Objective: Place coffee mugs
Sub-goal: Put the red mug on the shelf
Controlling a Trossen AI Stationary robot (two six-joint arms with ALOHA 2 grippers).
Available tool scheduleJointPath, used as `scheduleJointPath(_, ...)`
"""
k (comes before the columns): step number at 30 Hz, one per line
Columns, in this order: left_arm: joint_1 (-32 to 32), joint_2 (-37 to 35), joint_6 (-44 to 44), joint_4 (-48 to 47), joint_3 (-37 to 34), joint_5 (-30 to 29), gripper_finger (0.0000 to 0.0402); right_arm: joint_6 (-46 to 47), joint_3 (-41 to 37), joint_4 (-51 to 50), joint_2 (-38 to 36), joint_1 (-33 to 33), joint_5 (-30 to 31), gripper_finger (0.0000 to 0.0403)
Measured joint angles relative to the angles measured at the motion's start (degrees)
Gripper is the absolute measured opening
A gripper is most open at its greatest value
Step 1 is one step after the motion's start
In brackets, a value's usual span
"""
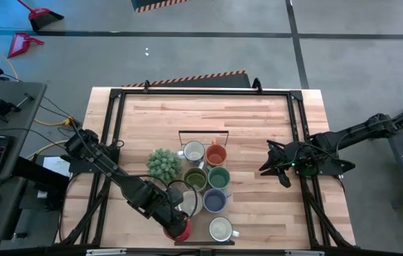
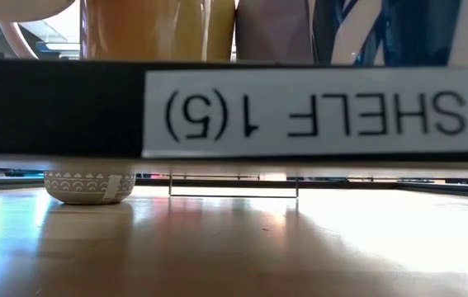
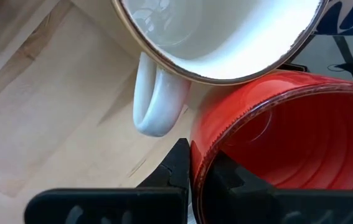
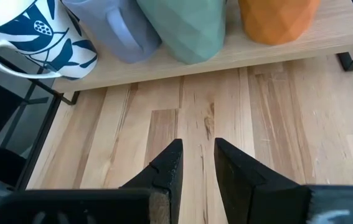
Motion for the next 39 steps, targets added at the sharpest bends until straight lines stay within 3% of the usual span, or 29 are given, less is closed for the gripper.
scheduleJointPath(39,2.0,5.3,3.2,6.2,0.0,0.1,0.0004,-2.5,0.0,2.1,0.0,0.0,0.1,0.0073)
